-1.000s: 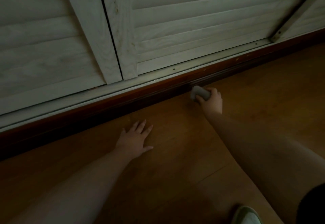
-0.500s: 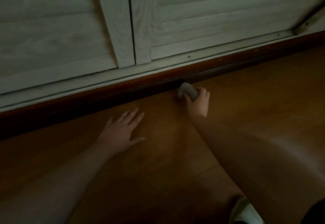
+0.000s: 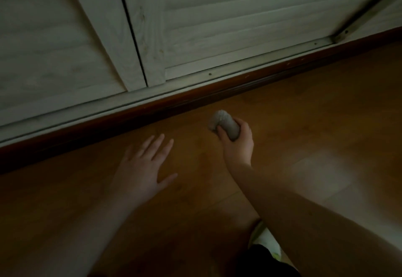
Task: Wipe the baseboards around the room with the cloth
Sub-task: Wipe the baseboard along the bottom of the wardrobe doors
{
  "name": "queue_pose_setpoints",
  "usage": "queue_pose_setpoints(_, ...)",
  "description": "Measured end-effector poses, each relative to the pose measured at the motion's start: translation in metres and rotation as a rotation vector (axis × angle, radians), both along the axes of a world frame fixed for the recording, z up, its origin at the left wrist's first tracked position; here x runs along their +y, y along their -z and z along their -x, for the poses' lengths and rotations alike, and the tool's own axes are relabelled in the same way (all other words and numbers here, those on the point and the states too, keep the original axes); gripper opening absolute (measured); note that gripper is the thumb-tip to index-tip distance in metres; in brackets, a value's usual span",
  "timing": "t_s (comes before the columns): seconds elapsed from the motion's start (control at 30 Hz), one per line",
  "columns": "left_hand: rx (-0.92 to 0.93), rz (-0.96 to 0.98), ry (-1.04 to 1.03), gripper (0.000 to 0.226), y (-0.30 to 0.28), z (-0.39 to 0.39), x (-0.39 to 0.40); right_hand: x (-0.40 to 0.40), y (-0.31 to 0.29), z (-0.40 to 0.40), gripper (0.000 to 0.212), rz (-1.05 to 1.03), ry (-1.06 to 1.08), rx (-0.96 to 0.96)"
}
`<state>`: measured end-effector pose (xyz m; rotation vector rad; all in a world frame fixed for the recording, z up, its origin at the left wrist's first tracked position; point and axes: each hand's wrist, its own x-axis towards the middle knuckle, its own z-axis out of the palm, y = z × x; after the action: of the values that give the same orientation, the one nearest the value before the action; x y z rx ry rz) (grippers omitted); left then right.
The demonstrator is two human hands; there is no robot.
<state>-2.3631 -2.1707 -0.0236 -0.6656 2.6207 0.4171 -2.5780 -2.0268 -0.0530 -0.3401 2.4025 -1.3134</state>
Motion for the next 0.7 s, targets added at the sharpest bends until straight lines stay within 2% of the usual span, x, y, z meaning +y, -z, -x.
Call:
queue_pose_setpoints(0.23,-0.101,-0.004,0.054,0.079,-0.094,0.005,0.026,0.053,-0.103,0.014,0.044,0.014,0.040,-0.032)
queue_pose_setpoints(0.4,-0.163,-0.022,0.075,0.080,-0.148,0.033,0.059,0.090,-0.164,0.035,0.047,-0.042,-0.052,-0.027)
queue_pose_setpoints(0.6,-0.121,-0.125,0.031,0.089,-0.205,0.082,0.110,0.128,-0.219,0.075,0.045,-0.122,-0.063,-0.003)
queue_pose_setpoints(0.7,-0.083,-0.091,0.015,0.089,-0.228,0.099,0.118,0.135,-0.240,0.096,0.045,-0.154,-0.138,0.024)
